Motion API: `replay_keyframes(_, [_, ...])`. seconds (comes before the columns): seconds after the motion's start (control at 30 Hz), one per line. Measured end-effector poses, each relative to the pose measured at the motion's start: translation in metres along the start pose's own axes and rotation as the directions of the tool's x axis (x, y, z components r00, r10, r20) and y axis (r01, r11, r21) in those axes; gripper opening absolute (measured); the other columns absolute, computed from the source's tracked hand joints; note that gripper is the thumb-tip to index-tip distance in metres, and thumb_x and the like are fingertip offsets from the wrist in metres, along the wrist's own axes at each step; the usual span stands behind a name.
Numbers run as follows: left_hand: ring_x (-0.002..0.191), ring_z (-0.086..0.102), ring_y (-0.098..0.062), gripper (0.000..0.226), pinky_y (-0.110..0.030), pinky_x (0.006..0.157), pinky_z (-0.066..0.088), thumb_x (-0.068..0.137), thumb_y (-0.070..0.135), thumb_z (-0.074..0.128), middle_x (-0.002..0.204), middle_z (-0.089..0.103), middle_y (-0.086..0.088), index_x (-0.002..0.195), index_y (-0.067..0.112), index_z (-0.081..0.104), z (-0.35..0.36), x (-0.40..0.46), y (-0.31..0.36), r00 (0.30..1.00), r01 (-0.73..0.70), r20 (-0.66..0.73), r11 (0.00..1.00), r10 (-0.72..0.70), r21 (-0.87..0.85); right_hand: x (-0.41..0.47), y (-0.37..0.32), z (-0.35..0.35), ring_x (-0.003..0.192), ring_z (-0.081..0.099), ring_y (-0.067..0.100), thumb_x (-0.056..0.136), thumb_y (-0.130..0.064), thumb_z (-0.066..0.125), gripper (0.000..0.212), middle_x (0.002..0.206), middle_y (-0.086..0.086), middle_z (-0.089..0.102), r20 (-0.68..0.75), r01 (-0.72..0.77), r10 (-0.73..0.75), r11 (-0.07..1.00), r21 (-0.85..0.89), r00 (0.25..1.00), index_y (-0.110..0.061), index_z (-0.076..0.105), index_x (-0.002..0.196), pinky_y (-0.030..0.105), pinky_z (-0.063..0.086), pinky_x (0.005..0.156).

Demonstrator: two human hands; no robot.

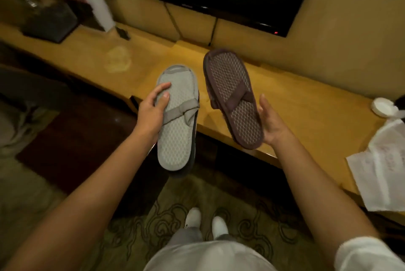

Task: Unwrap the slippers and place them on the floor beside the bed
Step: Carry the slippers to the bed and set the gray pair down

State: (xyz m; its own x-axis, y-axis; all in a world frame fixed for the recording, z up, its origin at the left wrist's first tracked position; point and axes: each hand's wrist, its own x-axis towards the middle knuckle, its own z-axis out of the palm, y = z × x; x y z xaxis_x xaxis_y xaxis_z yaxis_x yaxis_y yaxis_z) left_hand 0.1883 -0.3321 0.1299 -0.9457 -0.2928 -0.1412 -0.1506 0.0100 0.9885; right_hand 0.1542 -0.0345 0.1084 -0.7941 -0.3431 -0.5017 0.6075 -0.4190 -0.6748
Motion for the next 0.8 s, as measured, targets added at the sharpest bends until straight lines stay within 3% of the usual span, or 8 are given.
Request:
replay_keyframes(0.07, [0.129,0.057,-0.014,0.023,-0.047,0.109,0.049,0.102,0.029,0.06,0.135,0.061,0.013,0.117,0.041,0.072,-0.035,-0.023,0.0,0.996,-0.04,-0.074,0.999,0.039,-0.007,0.019,-0.005,0.035,0.079,0.075,0.023,0.092,-0.035,0.064,0.046,0.092,0.01,0.078,-0.003,-0.081,0.083,0.962,-0.261,0.997,-0.004,0.06,0.126,0.032,0.062,0.072])
replay_keyframes(0.13, [0.129,0.057,-0.011,0.024,-0.043,0.109,0.049,0.101,0.028,0.06,0.132,0.061,0.019,0.117,0.042,0.072,-0.073,-0.049,-0.005,0.982,-0.059,-0.177,0.998,0.059,0.009,0.036,0.009,0.069,0.063,0.075,0.017,0.094,-0.021,0.069,0.027,0.076,0.003,0.078,0.047,-0.032,0.053,0.928,-0.372,0.998,-0.007,0.063,0.115,0.026,0.058,0.054])
replay_keyframes(0.23, [0.126,0.057,-0.007,0.025,-0.039,0.107,0.051,0.102,0.028,0.059,0.131,0.06,0.021,0.116,0.046,0.071,-0.126,-0.088,-0.018,0.93,-0.067,-0.36,0.998,0.068,0.016,0.049,0.051,0.116,0.074,0.077,0.02,0.089,-0.015,0.072,0.023,0.089,0.005,0.08,0.179,0.016,0.036,0.958,-0.286,0.983,-0.012,0.069,0.112,0.029,0.06,0.06])
replay_keyframes(0.3, [0.125,0.057,-0.004,0.025,-0.037,0.108,0.051,0.102,0.027,0.059,0.132,0.06,0.019,0.119,0.041,0.07,-0.17,-0.115,-0.029,0.853,-0.068,-0.52,0.998,0.055,-0.006,0.048,0.087,0.156,0.09,0.076,0.025,0.085,-0.012,0.074,0.039,0.105,0.009,0.078,0.296,-0.003,0.078,0.969,-0.247,0.952,-0.01,0.067,0.123,0.037,0.062,0.074])
replay_keyframes(0.4, [0.128,0.056,-0.003,0.024,-0.036,0.111,0.047,0.102,0.028,0.06,0.134,0.061,0.018,0.121,0.039,0.07,-0.235,-0.155,-0.041,0.751,-0.086,-0.658,0.996,0.052,-0.019,0.043,0.134,0.22,0.111,0.067,0.033,0.064,-0.006,0.08,0.072,0.123,0.015,0.069,0.38,-0.052,0.201,0.929,-0.367,0.903,-0.003,0.061,0.134,0.045,0.054,0.091])
replay_keyframes(0.5, [0.128,0.056,0.001,0.025,-0.036,0.112,0.046,0.1,0.033,0.061,0.129,0.064,0.026,0.122,0.041,0.07,-0.303,-0.192,-0.053,0.694,-0.093,-0.718,0.995,0.047,-0.026,0.046,0.182,0.28,0.108,0.065,0.036,0.053,-0.011,0.075,0.06,0.112,0.012,0.071,0.396,-0.037,0.284,0.849,-0.527,0.873,-0.011,0.072,0.113,0.046,0.052,0.09])
replay_keyframes(0.67, [0.129,0.056,-0.002,0.025,-0.036,0.113,0.045,0.1,0.031,0.061,0.133,0.065,0.021,0.122,0.041,0.07,-0.424,-0.247,-0.079,0.631,-0.095,-0.775,0.995,0.038,-0.029,0.04,0.281,0.391,0.095,0.07,0.034,0.057,-0.02,0.063,0.035,0.093,0.005,0.076,0.376,0.049,0.271,0.752,-0.657,0.886,-0.023,0.076,0.09,0.04,0.054,0.078])
replay_keyframes(0.8, [0.118,0.056,0.017,0.024,-0.013,0.1,0.045,0.102,0.03,0.06,0.125,0.063,0.031,0.118,0.045,0.069,-0.527,-0.29,-0.082,0.583,-0.068,-0.811,0.998,0.045,0.006,0.023,0.354,0.478,0.09,0.069,0.028,0.068,-0.008,0.059,0.035,0.091,0.007,0.075,0.47,0.011,0.299,0.834,-0.552,0.831,-0.018,0.074,0.098,0.036,0.055,0.076])
